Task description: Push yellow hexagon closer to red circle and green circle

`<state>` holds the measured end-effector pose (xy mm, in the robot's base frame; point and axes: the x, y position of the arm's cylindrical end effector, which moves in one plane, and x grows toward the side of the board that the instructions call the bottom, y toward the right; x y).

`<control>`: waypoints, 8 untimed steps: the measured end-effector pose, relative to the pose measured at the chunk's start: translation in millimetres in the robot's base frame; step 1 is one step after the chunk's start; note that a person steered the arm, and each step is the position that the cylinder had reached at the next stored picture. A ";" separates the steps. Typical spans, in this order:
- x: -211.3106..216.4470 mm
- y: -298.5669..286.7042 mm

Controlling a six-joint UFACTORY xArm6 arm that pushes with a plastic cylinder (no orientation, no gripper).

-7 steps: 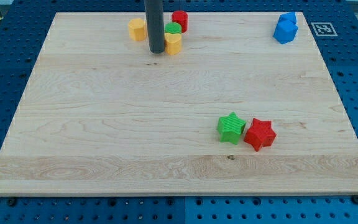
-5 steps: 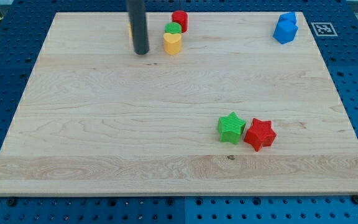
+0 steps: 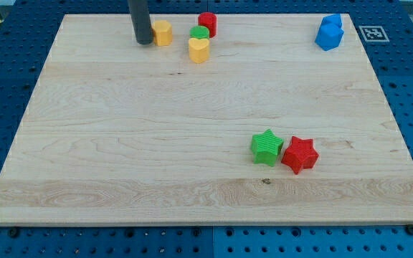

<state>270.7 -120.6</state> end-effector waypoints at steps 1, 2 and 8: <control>0.0 18.0; 0.0 25.3; -31.8 25.3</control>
<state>238.9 -95.3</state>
